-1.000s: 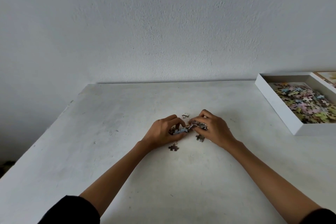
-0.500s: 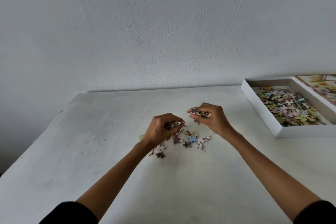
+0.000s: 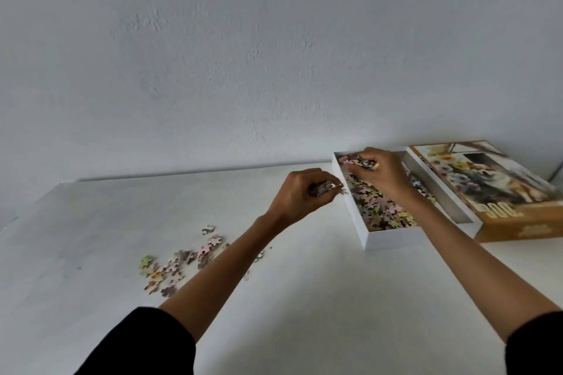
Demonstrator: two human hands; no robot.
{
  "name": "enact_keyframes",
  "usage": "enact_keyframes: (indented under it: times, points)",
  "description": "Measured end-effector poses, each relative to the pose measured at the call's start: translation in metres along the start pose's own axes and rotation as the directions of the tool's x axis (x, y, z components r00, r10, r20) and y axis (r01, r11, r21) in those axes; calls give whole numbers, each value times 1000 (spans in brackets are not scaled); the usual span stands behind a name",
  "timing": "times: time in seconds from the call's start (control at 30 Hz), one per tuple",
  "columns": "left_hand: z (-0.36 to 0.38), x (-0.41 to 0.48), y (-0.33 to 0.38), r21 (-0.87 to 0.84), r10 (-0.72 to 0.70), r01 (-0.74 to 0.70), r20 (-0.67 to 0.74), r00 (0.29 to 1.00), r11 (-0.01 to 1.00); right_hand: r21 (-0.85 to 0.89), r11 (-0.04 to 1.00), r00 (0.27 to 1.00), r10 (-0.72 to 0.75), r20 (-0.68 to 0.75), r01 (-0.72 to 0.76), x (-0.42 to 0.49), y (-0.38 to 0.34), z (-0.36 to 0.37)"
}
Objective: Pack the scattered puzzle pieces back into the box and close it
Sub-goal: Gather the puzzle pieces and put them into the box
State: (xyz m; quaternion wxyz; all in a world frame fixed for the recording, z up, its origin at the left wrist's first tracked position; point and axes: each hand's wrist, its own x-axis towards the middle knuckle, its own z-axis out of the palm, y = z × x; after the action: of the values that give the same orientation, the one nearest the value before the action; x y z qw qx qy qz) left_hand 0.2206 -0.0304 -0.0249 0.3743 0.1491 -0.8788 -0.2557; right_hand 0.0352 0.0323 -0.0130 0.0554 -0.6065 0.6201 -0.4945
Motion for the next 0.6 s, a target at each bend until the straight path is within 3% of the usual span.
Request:
enact_keyframes:
  times: [0.37,0.6]
  points:
    - [112,76,28,-1,35,-35,110,993,999,-98,987,990,131,56,-125,19,91,-85]
    - [139,78,12,215,-70,-2,331,941,977,-202,966,948,207,243,-159,16,115,-82]
